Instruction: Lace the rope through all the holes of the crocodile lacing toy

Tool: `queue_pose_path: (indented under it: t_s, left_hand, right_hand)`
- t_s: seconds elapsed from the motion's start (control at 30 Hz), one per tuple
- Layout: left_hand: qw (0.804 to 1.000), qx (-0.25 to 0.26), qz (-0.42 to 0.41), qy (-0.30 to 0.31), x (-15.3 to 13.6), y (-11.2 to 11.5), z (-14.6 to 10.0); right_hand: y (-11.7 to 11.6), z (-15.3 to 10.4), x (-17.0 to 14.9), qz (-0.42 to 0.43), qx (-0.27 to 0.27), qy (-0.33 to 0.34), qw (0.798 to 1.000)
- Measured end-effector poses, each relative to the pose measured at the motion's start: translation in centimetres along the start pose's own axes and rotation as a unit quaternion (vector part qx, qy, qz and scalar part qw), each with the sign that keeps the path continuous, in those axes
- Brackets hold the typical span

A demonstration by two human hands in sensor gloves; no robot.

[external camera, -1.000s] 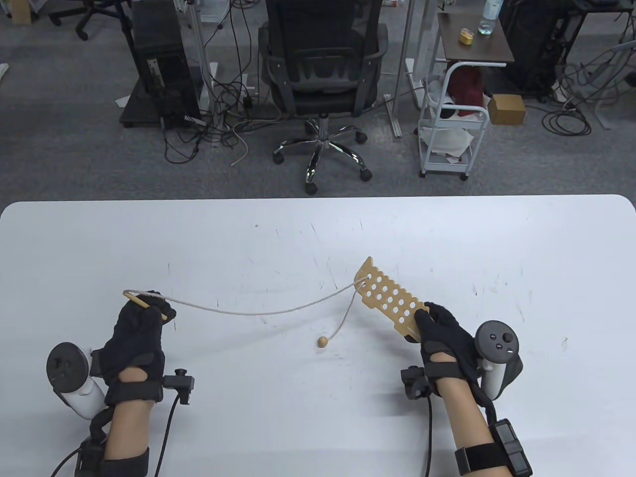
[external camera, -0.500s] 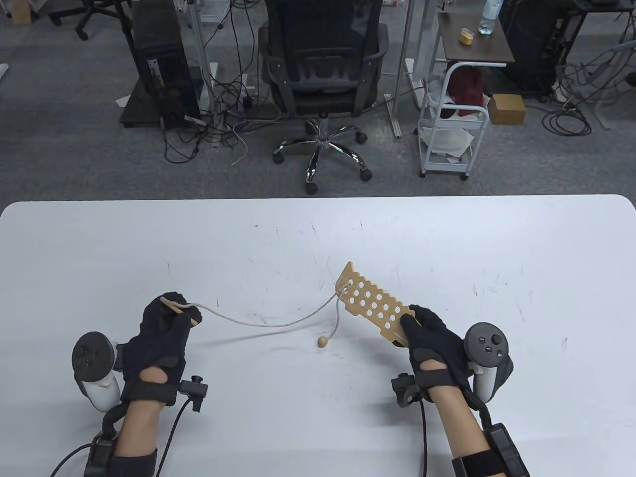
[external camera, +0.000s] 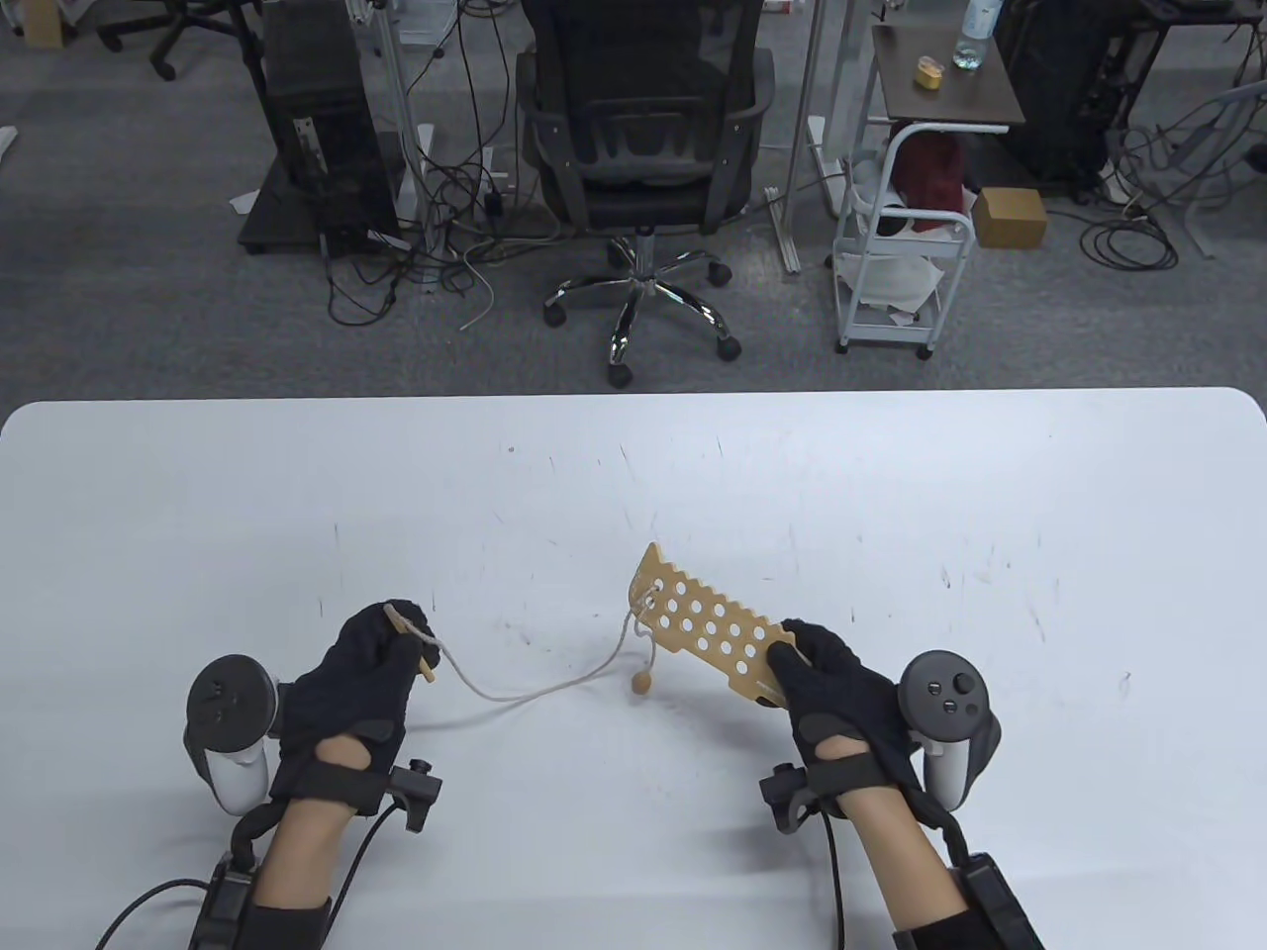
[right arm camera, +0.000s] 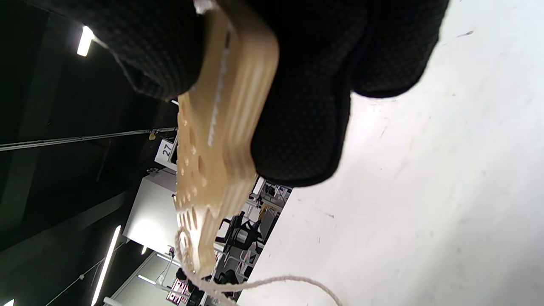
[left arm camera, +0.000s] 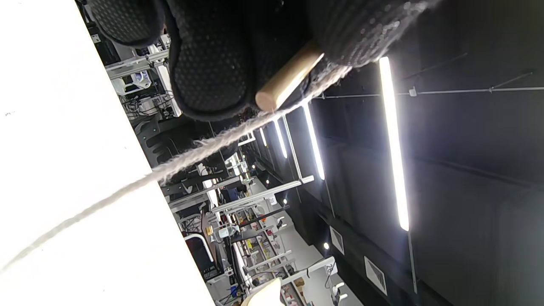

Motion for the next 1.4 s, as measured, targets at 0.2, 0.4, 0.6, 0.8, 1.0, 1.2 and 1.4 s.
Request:
queue_pose_path:
  t_s: [0.2,0.4,0.6,0.8,1.0,1.2,1.4]
  left_hand:
    - [1.000,-0.028,0.006,0.003,-0.1,1.0,0.1]
    - [0.999,-0.030,0.019,0.007,0.0,1.2,0.2]
    - [0.999,-0.024,0.037,0.013,0.0,1.3,0.2]
    - [0.997,-0.032,0.058,0.028,0.5,1.9,0.1]
    - [0.995,-0.045,0.077,0.044,0.9,3.0,-0.2]
    - [0.993,-0.065,0.078,0.055,1.2,4.1,-0.3]
    - [0.991,-0.065,0.101,0.062,1.5,4.7,-0.6]
  right_hand:
    - [-0.8,-0.5,0.8,-0.011,0.015,0.022,1.000]
    - [-1.6,-0.9,1.5,-0.006,0.035,0.039,0.999]
    - [-2.4,-1.3,2.1,-0.008,0.053,0.053,0.997]
    - [-3.3,-1.8,2.5,-0.016,0.073,0.065,0.995]
    - [-4.1,-2.2,2.9,-0.021,0.092,0.076,0.993]
    - [-4.9,-2.7,3.3,-0.035,0.110,0.090,0.989]
    - [-5.3,-3.1,3.8,-0.039,0.123,0.102,0.986]
Point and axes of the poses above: the tracker on the back of each hand, its own x axis roughly to the thumb side, its own z axis roughly from the wrist to the fingertips, y = z × x, the point moved 4 cm from there along z, roughly from the wrist to the fingertips, and after that the axes turned 1 degree about -x, right-handed, at the moved point
